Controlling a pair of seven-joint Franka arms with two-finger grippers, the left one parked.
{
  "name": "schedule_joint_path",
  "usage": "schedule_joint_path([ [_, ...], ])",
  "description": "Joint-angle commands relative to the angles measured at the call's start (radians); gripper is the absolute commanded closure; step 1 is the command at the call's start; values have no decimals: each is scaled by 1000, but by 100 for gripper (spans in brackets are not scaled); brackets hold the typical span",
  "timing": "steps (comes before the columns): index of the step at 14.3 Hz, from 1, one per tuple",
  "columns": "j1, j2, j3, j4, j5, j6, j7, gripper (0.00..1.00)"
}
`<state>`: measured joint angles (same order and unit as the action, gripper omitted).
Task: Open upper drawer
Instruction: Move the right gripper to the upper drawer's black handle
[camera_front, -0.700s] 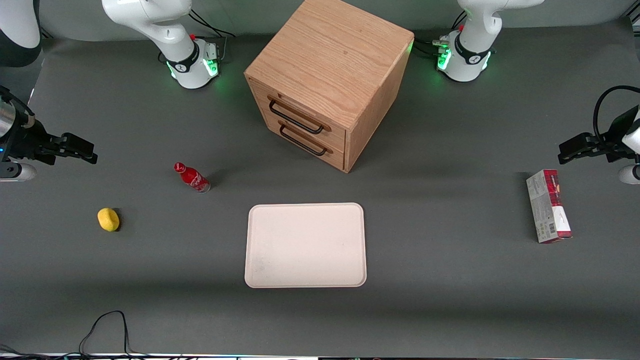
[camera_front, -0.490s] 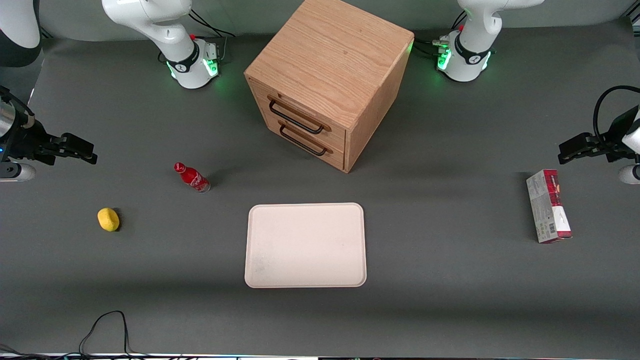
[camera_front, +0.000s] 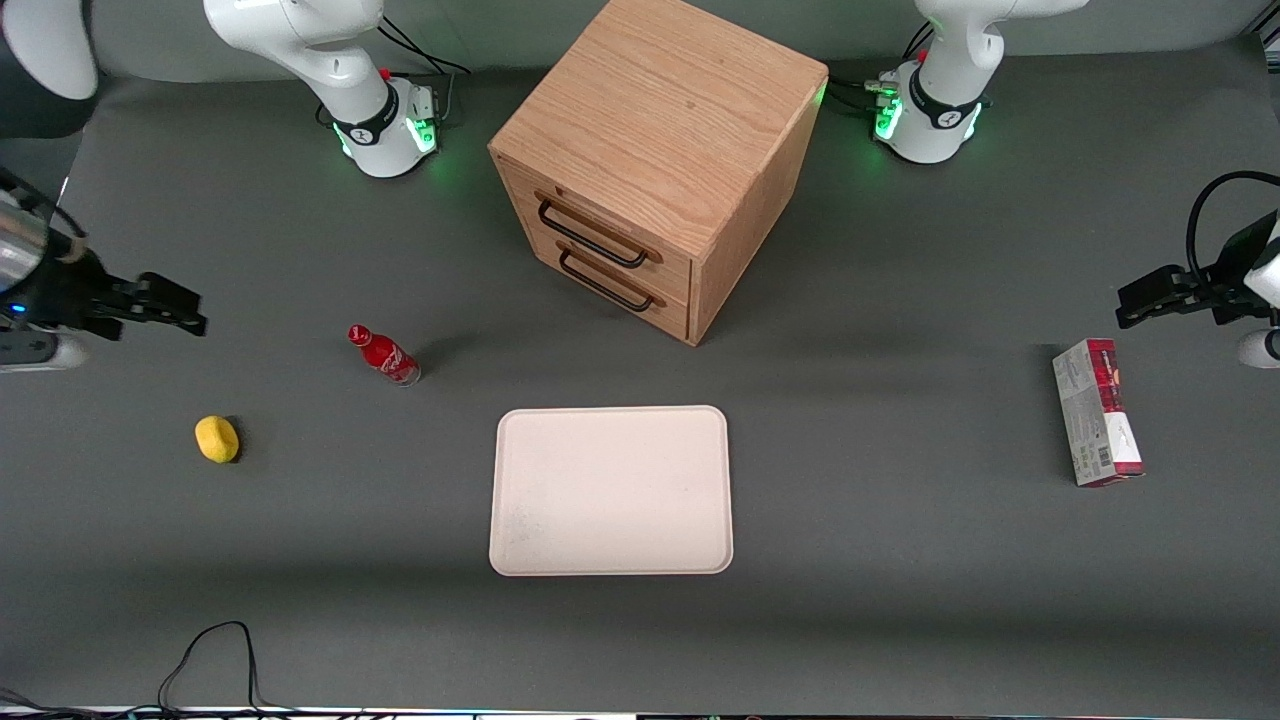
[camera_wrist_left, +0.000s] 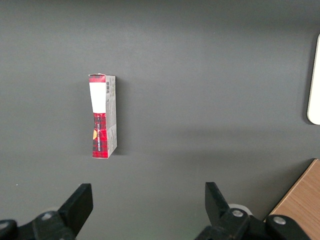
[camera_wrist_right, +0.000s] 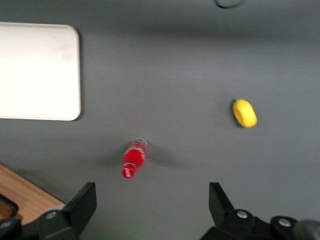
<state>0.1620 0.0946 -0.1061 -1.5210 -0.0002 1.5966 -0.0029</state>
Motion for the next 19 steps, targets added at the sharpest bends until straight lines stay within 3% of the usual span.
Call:
schedule_joint_path([
  [1, 103, 75, 13, 100, 12, 2, -49, 0],
  [3, 175, 123, 14, 148, 15, 3, -65, 0],
  [8, 362, 191, 14, 185, 97, 32, -101, 0],
  [10, 425, 201, 14, 180, 101, 34, -190, 0],
  [19, 622, 201, 13, 125, 92, 33, -218, 0],
])
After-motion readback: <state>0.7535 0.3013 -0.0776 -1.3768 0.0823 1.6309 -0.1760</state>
